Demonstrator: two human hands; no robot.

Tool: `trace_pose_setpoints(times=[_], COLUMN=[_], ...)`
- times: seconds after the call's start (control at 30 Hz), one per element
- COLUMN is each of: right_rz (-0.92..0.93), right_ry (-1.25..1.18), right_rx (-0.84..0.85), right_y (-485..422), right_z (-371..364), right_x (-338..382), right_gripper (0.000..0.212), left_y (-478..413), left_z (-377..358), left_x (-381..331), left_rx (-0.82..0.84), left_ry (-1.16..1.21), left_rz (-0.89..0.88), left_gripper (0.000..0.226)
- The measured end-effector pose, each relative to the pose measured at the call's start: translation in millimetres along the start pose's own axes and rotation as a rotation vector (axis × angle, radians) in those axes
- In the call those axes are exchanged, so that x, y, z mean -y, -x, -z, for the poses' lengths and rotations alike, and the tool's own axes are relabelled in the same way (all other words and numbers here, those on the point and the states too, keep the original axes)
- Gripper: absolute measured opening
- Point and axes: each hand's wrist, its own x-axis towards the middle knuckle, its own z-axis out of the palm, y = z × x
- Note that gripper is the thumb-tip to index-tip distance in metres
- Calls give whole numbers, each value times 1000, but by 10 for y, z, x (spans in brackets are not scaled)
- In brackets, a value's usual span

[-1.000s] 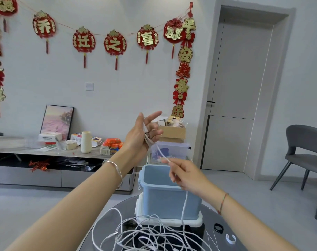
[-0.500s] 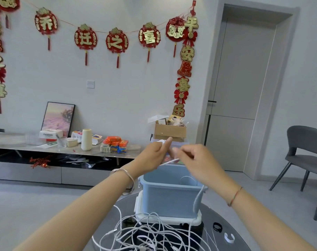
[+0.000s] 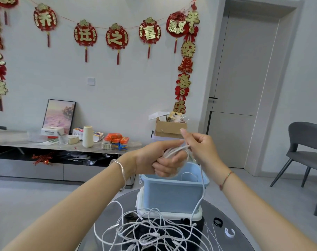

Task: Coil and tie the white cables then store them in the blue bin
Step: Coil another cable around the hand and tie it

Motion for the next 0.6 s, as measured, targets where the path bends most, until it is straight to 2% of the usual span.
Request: trace_pose_setpoints(times=[0.1,0.17,0.3,0.43,0.5,0.6], right_rz=[-216,-286,-277,-143,-83,3], right_ry=[-99,-126,-49,322,439,497], right_rx=[50,95,255,413,490,508], right_y=[21,69,236,397,461,526], right_z=[-121,-185,-317,-342,-340,-363], right_x=[-55,-79,-211,-365,-349,-252], right_gripper=[47,50,52,42,31,28], left_y=[28,16,-3,-26,-22,2], left_z=[64,106,202,320,378,475], left_x=[-21,-36,-78,-80,-34,102], left_rx=[75,43,-359,-797,-894,-915], left_ry=[216,360,499,456,447,506], left_rz=[-174,-326,-588,-714,-725,-737], left_gripper=[35,33,38,39,40,39])
